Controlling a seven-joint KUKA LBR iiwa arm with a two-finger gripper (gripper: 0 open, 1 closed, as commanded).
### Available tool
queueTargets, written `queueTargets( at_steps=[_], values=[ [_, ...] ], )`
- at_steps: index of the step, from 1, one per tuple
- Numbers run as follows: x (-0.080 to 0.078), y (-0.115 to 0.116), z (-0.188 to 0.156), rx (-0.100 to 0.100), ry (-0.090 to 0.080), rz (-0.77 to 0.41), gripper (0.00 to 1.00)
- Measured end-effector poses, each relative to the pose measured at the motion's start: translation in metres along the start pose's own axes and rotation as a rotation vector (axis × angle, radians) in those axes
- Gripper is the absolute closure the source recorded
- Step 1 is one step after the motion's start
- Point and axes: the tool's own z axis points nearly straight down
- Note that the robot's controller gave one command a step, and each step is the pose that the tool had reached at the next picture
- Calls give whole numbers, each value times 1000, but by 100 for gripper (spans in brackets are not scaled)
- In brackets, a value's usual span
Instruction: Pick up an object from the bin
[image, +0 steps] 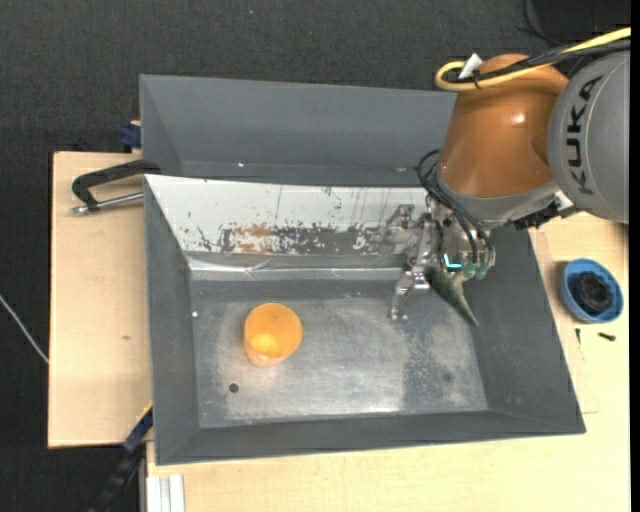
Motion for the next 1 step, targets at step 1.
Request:
queueTargets(
  at_steps=[1],
  values=[
    [-5,35,35,-1,-3,-54,0]
  ],
)
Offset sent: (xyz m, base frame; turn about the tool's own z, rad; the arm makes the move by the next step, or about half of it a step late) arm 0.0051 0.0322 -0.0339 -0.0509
